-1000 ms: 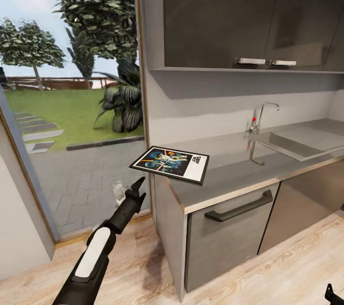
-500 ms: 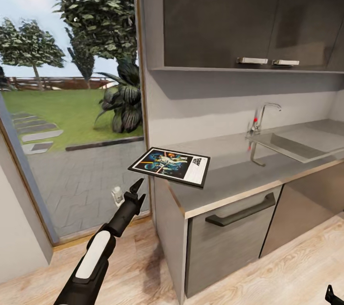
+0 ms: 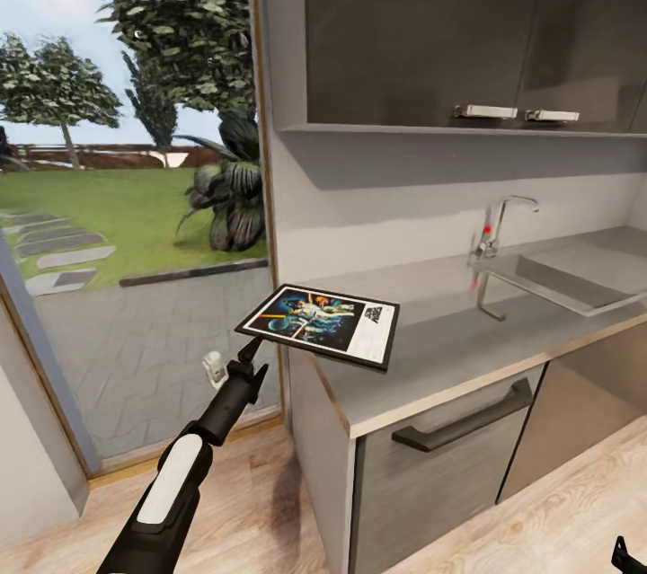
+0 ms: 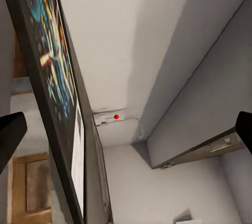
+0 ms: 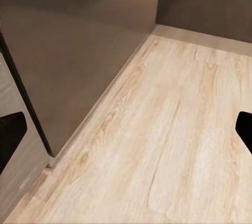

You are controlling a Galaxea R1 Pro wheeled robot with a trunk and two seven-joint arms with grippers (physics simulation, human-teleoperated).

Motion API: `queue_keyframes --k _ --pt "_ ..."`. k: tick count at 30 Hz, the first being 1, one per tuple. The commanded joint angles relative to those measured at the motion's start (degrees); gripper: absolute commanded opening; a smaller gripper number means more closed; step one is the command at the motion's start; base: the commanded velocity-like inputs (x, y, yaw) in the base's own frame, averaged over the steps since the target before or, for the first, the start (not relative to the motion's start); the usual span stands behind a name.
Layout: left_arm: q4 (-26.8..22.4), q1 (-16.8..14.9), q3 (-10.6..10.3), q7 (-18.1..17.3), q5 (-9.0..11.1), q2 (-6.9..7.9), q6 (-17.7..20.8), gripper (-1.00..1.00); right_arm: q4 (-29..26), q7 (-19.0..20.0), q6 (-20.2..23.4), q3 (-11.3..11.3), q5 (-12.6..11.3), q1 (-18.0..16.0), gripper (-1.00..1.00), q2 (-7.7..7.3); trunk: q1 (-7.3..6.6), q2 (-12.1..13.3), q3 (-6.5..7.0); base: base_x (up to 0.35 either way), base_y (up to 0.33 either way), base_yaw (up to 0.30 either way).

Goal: Pick up the poster from the kitchen countertop and hang it on one of the wall nails in the kitchen.

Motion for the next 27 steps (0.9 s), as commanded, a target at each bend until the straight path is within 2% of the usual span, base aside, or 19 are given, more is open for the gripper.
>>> queue_keyframes --k 1,12,14,19,27 --pt "0.01 -0.04 0.67 -0.09 0.51 0.07 0.59 1.0 0.05 -0.09 -0.19 -0.04 0.03 -0.05 1.0 0.0 0.0 -0.03 -0.06 0.068 0.0 0.0" --pt "0.7 -0.04 3.47 -0.21 0.51 1.14 0.83 1.0 0.13 -0.03 -0.19 -0.04 0.03 -0.05 1.0 -0.01 0.0 -0.03 -0.06 0.138 0.0 0.0" --pt "2.67 -0.04 3.95 -0.41 0.51 1.57 0.84 1.0 0.14 -0.03 -0.17 -0.04 0.03 -0.05 1.0 -0.03 0.0 -0.03 -0.06 0.019 0.0 0.0" --pt "3.42 -0.04 4.06 -3.02 0.45 1.69 0.91 1.0 0.14 -0.05 -0.18 -0.04 0.03 -0.05 1.0 -0.05 0.0 -0.03 -0.06 0.157 0.0 0.0" --pt "3.69 -0.04 4.12 -4.0 0.42 1.78 0.89 1.0 0.14 -0.1 -0.15 -0.04 0.03 -0.05 1.0 -0.03 0.0 -0.03 -0.06 0.164 0.0 0.0"
